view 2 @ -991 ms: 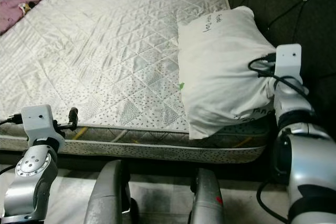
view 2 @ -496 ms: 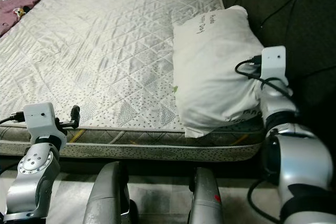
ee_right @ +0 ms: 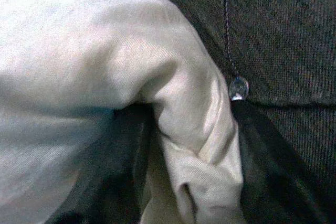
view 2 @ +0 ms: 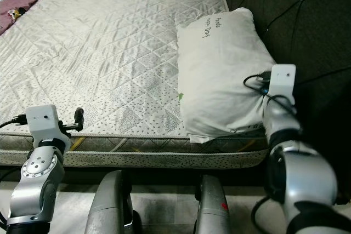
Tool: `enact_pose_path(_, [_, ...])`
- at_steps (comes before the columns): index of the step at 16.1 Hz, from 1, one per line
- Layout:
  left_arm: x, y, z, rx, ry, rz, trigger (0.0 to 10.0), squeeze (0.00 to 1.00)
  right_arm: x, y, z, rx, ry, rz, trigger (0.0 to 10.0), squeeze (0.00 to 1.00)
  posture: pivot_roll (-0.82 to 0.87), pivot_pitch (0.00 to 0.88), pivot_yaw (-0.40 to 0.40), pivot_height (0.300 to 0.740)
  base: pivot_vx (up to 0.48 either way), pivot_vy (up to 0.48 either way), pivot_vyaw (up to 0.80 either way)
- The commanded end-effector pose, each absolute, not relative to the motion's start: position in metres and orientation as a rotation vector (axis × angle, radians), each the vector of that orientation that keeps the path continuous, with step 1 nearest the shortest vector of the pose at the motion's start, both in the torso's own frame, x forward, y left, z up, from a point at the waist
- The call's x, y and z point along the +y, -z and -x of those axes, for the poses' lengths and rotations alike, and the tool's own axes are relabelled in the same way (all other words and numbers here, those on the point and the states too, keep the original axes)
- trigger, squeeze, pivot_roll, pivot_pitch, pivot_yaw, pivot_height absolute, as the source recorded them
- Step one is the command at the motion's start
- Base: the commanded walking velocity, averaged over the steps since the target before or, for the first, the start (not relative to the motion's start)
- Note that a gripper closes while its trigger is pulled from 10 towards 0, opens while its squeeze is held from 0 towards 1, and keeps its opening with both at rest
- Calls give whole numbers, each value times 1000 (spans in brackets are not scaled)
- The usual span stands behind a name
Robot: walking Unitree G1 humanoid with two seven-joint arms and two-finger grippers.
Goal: Clean up the room
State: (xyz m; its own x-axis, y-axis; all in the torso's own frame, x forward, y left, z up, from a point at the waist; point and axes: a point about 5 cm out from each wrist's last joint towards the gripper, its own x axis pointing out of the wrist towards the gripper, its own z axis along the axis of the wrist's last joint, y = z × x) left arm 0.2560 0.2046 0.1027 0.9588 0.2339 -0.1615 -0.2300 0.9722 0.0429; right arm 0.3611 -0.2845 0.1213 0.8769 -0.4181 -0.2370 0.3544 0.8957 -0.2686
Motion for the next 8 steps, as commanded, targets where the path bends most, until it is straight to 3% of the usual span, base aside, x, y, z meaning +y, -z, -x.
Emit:
enact_pose_path(1, [208,-102,-257,164,-251,-28,10000,0,-278,-123,-364,273,387,211,10000,1000,9,0,18,586,0,0,0])
enact_pose_path(4, [210,-104,-264,148,-249,-21,10000,0,-260,-89,-351,328,233,229,10000,1000,-17,0,21,586,0,0,0])
enact_pose_path(8, [210,-107,-273,118,-253,-15,10000,0,-250,-86,-348,262,188,227,10000,1000,-31,0,4,586,0,0,0])
